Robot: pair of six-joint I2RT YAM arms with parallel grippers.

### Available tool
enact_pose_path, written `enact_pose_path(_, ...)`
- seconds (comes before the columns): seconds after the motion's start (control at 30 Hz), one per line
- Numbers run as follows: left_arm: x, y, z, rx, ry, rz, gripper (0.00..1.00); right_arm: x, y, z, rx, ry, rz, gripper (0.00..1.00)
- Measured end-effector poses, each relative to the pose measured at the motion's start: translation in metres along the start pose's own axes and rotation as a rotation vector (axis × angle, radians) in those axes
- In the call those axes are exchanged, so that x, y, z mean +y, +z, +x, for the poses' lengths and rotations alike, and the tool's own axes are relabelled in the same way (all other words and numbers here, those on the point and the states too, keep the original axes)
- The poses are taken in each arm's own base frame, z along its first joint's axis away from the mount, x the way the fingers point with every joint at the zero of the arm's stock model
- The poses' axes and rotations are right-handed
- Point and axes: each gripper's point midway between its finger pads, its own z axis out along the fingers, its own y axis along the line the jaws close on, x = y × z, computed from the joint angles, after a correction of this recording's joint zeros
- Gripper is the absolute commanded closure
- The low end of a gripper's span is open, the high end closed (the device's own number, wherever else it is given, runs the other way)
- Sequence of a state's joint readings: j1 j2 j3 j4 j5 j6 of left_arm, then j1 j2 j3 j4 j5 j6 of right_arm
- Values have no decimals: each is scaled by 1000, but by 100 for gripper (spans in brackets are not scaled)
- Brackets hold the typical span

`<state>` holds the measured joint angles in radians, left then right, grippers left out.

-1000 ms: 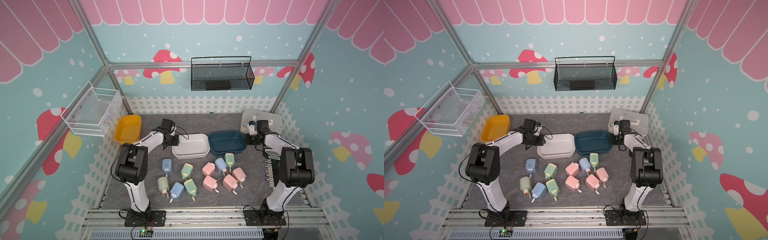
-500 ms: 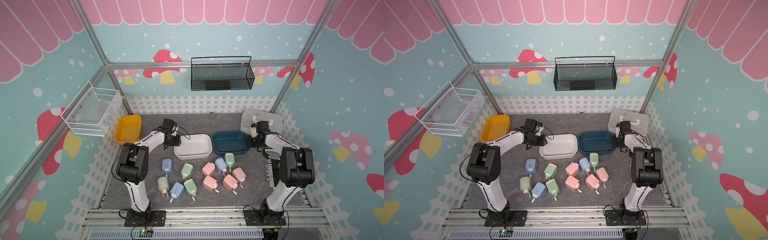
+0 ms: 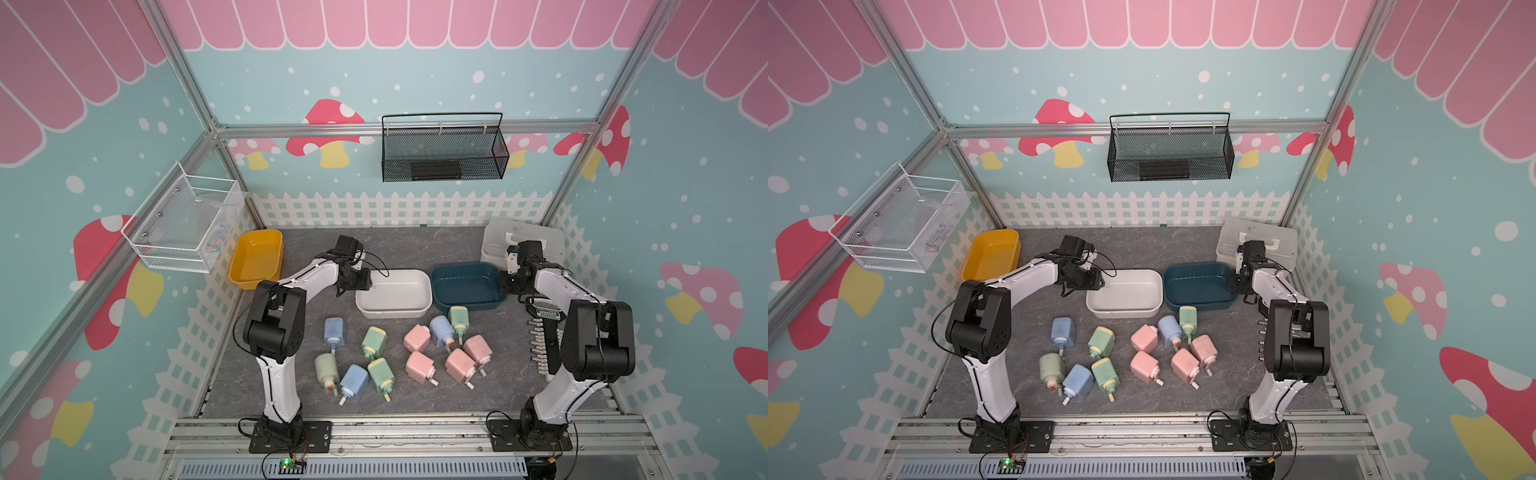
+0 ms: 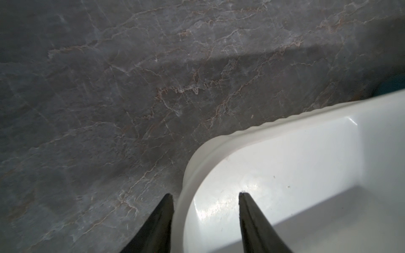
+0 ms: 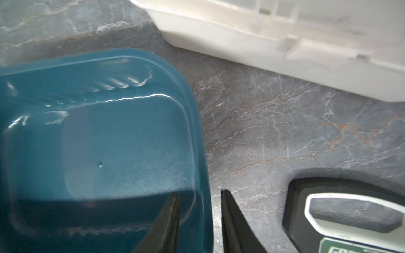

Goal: Place the pencil sharpeners by color into the storage box
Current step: Move the storage box to the center of the board.

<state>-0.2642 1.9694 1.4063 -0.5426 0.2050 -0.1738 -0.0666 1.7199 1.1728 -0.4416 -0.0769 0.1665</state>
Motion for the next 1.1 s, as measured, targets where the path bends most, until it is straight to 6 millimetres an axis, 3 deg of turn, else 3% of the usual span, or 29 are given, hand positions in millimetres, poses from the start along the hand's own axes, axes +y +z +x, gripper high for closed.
enact_pose_path(0.13, 5, -9, -5, -31, -25, -8, 3, 8, -19, -10, -56, -2, -41, 40)
enact_pose_path(0.2, 13, -23, -11, -76, -51, -28, 1, 14, -31, -14, -96, -3, -69, 25)
enact_pose_path(0.27, 26, -45, -25, -147, -85, -63, 1, 20, -47, -19, -151, -5, -95, 2)
enact_pose_path(0.43, 77, -91, -64, -312, -166, -177, 1, 30, -83, -31, -300, -4, -143, 1)
enact_pose_path(0.67, 170, -118, -100, -387, -229, -417, 1, 40, -109, -30, -435, 6, -203, 1)
enact_pose_path(0.87, 241, -127, -90, -349, -289, -545, 8, 42, -124, -29, -504, 5, -208, 1)
enact_pose_path(0.97, 261, -124, -83, -310, -288, -585, 14, 43, -127, -33, -524, 0, -214, 1)
enact_pose_path(1.1, 274, -108, -78, -248, -251, -603, 22, 43, -127, -35, -531, 1, -216, 1)
